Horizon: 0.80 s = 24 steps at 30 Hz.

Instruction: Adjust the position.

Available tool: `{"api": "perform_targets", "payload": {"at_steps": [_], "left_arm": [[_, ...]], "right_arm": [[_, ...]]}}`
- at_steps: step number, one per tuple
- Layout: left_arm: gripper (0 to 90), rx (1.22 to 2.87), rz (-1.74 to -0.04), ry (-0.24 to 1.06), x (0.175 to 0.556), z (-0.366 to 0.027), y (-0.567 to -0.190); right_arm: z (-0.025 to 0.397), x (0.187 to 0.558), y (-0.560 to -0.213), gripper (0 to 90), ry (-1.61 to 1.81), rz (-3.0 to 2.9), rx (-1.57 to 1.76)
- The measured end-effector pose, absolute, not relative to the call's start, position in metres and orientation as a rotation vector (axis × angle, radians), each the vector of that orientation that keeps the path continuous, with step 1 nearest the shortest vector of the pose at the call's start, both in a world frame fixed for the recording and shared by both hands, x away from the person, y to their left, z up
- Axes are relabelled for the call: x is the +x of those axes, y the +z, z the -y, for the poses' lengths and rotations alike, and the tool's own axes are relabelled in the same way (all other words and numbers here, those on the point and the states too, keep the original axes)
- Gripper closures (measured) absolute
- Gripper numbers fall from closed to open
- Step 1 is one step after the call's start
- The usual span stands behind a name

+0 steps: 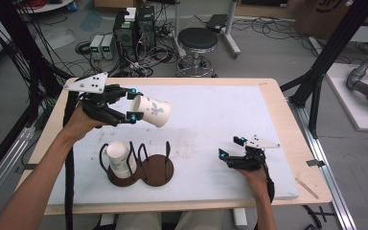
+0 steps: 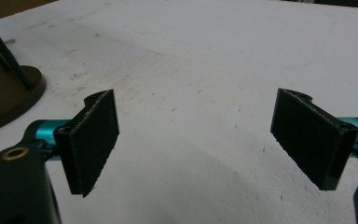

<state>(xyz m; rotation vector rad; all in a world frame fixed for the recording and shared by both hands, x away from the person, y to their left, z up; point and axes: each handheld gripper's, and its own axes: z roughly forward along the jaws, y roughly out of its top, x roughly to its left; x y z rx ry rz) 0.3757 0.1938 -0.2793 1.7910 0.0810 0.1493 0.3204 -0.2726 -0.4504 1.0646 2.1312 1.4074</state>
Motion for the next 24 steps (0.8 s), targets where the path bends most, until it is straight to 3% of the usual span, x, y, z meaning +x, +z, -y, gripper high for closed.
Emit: {"api": "perform_targets", "payload": {"at_steps": [24], "left_arm": [[34.5, 1.794, -0.076, 0.142, 0.378, -0.191, -0.282]], "right_arm": [[0.273, 0.320, -0.436, 15.5, 1.463, -2.119, 1.019]]}}
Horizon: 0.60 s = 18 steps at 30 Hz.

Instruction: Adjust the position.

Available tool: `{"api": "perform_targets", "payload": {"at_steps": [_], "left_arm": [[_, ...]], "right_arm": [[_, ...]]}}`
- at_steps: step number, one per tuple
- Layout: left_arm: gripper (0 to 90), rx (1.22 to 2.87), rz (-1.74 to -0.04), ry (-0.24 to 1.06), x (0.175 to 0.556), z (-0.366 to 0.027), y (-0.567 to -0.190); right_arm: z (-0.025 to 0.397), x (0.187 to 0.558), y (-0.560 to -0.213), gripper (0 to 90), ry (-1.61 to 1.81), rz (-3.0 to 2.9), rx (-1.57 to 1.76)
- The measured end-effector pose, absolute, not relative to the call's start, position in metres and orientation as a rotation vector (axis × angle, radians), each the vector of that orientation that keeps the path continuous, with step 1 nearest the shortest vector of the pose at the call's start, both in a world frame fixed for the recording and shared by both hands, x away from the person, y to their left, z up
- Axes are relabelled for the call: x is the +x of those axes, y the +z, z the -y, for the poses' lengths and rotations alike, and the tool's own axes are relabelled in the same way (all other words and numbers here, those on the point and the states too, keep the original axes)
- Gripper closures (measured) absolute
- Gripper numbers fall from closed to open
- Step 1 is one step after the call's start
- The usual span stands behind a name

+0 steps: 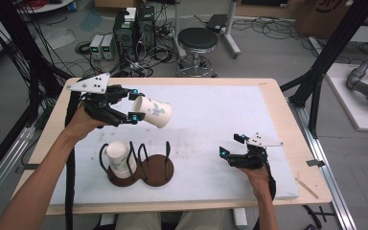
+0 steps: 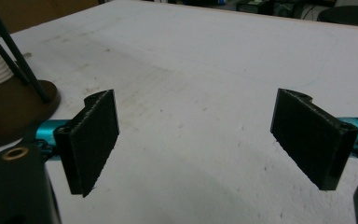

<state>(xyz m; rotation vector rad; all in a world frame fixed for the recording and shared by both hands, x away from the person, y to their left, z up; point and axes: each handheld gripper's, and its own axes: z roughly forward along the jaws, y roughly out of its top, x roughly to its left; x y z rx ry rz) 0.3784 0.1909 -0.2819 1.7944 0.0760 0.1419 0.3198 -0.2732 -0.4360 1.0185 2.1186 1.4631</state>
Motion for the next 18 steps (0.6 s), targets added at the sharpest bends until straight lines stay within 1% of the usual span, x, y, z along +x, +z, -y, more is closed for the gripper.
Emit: {"api": "perform_targets", "payload": {"at_steps": [14, 18], "left_arm": [[34.6, 1.781, -0.090, 0.148, 0.378, -0.194, -0.280], [34.6, 1.783, -0.094, 0.143, 0.380, -0.191, -0.282]], "right_arm": [[0.268, 0.327, -0.396, 15.5, 1.587, -2.221, 0.821], [0.264, 0.331, -0.376, 15.5, 1.612, -2.248, 0.731]]}}
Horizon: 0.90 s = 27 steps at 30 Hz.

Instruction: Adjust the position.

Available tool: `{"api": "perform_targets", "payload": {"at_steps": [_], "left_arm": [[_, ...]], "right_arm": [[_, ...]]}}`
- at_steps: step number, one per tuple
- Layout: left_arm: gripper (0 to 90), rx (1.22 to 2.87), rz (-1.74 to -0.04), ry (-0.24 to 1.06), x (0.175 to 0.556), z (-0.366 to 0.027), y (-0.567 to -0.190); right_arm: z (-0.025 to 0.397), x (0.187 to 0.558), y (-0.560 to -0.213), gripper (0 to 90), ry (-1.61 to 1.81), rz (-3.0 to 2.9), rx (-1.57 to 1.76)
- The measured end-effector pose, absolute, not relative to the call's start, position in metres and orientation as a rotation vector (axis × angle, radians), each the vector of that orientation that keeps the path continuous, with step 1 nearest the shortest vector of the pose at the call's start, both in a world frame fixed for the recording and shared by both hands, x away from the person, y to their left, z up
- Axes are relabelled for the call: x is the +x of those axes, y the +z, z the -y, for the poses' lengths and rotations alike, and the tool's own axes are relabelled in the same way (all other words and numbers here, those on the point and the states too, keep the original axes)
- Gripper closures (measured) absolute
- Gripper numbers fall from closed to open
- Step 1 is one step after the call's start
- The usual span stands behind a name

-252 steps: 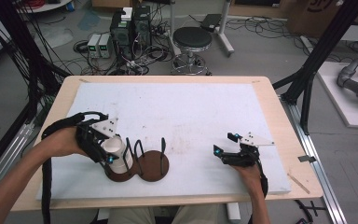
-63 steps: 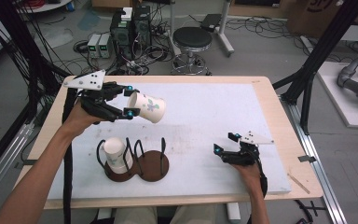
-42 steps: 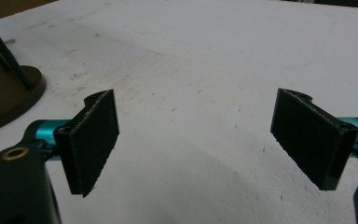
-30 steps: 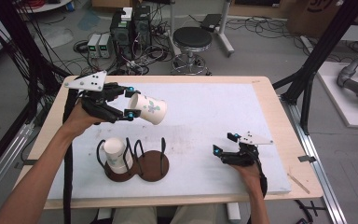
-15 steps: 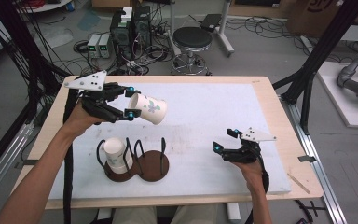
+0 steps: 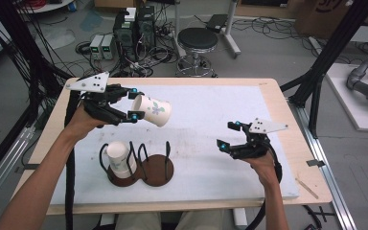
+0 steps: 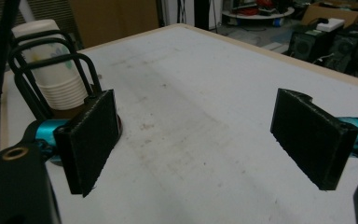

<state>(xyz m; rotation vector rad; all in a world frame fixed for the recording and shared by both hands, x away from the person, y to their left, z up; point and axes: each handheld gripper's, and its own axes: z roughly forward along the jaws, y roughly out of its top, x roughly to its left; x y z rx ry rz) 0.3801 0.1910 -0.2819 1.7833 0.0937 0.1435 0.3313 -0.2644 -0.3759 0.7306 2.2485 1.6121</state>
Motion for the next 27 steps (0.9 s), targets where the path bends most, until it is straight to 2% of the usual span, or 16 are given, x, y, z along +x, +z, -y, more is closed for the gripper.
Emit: {"api": "perform_targets", "payload": {"at_steps": [27], "left_arm": [[34.7, 1.772, -0.117, 0.116, 0.390, -0.183, -0.287]], "right_arm": [[0.230, 0.366, -0.304, 15.5, 1.763, -2.330, 0.361]]}}
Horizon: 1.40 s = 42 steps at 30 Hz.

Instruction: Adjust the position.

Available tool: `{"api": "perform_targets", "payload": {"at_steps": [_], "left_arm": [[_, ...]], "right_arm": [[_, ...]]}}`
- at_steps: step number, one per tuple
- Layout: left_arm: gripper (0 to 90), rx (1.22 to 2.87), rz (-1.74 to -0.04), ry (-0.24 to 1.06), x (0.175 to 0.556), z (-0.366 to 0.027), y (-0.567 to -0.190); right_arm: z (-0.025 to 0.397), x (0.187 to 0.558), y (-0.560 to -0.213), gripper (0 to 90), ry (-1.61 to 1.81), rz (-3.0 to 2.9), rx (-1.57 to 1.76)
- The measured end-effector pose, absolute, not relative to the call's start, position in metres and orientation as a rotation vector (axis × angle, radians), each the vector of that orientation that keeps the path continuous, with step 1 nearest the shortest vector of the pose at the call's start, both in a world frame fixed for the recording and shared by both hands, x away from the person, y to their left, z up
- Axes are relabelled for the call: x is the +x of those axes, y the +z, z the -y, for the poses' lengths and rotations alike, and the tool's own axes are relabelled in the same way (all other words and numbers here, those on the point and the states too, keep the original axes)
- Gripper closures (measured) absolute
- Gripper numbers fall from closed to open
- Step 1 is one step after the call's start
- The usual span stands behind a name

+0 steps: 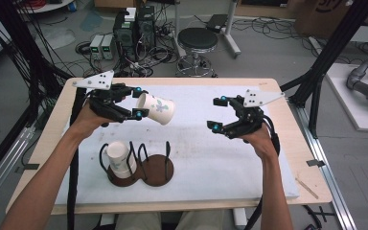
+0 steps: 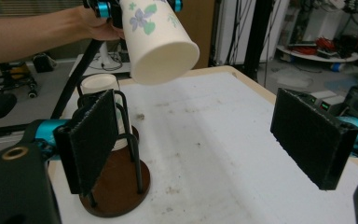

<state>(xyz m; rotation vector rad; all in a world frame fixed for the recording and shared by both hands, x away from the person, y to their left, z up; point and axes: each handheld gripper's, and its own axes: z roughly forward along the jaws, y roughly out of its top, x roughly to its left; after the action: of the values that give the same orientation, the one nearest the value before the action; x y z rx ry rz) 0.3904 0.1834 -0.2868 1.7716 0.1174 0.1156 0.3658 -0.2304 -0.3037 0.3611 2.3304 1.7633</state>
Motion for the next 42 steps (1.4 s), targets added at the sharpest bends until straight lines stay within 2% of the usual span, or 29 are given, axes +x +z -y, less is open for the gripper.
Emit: {"api": "perform_targets", "payload": {"at_steps": [19, 42], "left_arm": [[34.7, 1.775, -0.121, 0.104, 0.394, -0.176, -0.289], [34.8, 1.775, -0.098, 0.081, 0.395, -0.159, -0.292]], "right_arm": [[0.201, 0.388, -0.283, 15.5, 1.782, -2.391, 0.244], [0.155, 0.402, -0.284, 15.5, 1.797, -2.459, 0.097]]}}
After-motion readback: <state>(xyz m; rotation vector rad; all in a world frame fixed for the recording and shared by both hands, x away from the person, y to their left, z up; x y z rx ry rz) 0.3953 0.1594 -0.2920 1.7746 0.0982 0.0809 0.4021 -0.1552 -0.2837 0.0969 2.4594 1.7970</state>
